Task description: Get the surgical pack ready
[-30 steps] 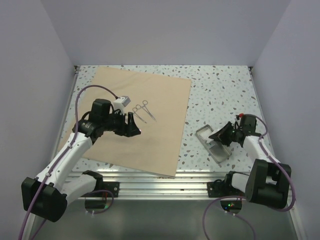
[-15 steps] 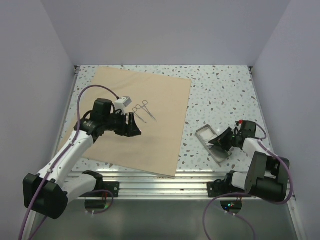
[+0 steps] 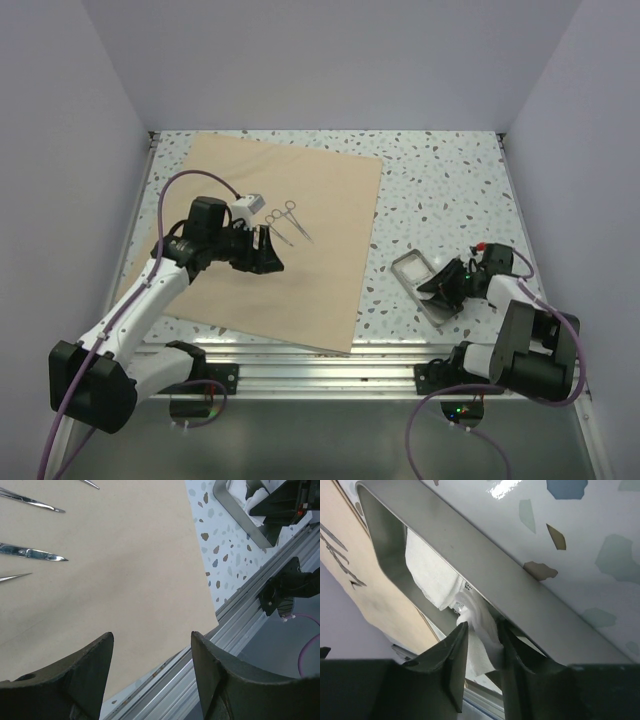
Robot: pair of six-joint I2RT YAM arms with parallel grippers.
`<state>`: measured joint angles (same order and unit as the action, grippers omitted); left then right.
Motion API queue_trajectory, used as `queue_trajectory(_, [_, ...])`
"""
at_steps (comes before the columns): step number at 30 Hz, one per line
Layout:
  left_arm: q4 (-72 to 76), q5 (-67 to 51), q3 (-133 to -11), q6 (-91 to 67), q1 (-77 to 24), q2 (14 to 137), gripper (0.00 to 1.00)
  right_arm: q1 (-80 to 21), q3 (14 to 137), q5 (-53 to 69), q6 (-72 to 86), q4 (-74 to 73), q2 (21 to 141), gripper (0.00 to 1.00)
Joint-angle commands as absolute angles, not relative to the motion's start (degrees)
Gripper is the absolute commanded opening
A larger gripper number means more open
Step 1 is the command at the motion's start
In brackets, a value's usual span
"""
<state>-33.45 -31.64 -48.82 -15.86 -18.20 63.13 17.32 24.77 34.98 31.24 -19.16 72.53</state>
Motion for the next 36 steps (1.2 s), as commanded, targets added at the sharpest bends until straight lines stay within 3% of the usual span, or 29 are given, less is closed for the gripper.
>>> queue_trajectory(1, [-30.94, -33.13, -49.57, -15.03, -18.46, 63.28, 0.67, 17.67, 27.68, 33.23, 28.05, -24.32, 71.38, 0.35])
queue_trajectory(12, [-30.67, -33.75, -49.39, -15.21, -18.46, 63.72, 0.67, 17.67, 39.19, 21.63, 27.33, -46.56, 68.82, 0.63])
queue_trajectory(17, [-30.59, -33.93, -49.48, -15.29, -18.46, 63.81, 0.67, 17.67, 41.13, 19.69, 27.25, -50.01, 68.12, 0.66])
queue_trajectory(23, [-31.55, -29.45, -50.01, -15.47, -18.37, 63.81, 0.67, 17.23, 42.62, 22.93, 25.31, -47.64, 68.64, 0.63])
queue_trajectory(26, [-33.13, -24.88, -51.67, -16.34, -18.37, 64.95, 0.68, 13.11, 44.9, 23.12, 26.54, -44.74, 68.29, 0.63])
queue_trajectory(30, [-34.01, -19.08, -53.7, -20.65, -17.84, 68.54, 0.72, -1.53, 51.23, 18.55, 26.98, -43.68, 71.45, 0.65])
queue_trajectory(33, [-35.85, -13.03, -55.89, -24.95, -17.75, 72.05, 0.76, -10.16, 56.76, 15.31, 25.5, -44.91, 75.66, 0.73])
queue_trajectory(36, [-37.79, -5.99, -58.27, -29.52, -17.49, 75.39, 0.75, -13.62, 60.2, 13.27, 25.13, -45.79, 77.78, 0.99])
